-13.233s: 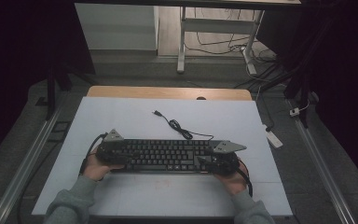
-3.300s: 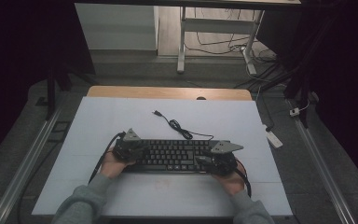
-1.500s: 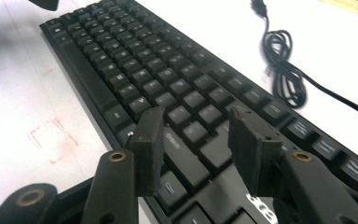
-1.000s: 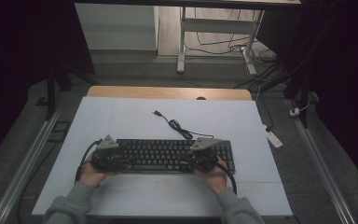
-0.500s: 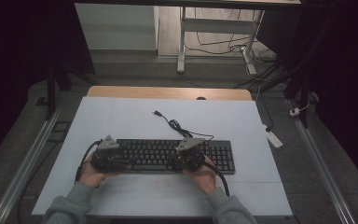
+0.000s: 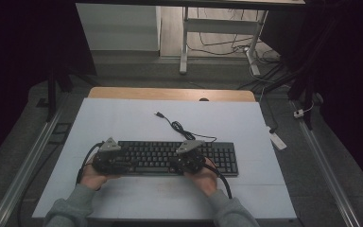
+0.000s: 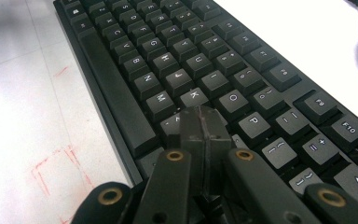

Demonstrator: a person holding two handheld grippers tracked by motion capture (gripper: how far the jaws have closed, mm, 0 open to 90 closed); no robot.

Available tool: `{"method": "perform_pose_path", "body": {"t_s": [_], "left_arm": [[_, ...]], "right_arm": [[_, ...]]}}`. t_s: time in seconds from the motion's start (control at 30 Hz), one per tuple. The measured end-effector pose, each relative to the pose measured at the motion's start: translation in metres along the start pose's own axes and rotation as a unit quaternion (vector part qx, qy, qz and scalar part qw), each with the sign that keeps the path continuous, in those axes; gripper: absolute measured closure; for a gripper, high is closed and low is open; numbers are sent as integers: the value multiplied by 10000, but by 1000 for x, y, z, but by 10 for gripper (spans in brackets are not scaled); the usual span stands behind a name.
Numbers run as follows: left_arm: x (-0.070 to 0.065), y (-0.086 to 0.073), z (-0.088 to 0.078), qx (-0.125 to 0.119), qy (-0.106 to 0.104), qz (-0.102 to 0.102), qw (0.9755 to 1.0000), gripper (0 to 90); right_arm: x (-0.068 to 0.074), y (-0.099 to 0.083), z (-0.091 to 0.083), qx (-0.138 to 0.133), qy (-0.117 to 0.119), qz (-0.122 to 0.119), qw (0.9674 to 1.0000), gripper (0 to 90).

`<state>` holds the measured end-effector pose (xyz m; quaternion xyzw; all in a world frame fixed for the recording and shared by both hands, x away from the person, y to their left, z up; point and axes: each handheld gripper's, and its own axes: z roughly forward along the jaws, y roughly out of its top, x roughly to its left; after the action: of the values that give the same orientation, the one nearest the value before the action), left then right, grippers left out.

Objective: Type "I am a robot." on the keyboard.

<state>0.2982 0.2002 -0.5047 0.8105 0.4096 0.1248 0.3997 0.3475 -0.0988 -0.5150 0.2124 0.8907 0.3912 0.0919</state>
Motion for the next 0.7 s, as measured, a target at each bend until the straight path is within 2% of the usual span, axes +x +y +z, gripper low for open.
{"method": "perform_pose_path", "body": {"t_s": [0.23,0.33,0.5,0.7], "left_arm": [[0,0,0,15,-6,16,10000,321],[0,0,0,14,-5,15,10000,321],[0,0,0,-2,7,8,10000,320],[1,0,-1,-13,19,15,10000,317]], "right_arm": [[1,-1,2,80,-17,-2,10000,895],[0,-1,1,34,-13,-21,10000,895],[0,2,-9,-277,-55,-30,9996,885],[-7,0,-23,-522,-256,75,9983,663]]}}
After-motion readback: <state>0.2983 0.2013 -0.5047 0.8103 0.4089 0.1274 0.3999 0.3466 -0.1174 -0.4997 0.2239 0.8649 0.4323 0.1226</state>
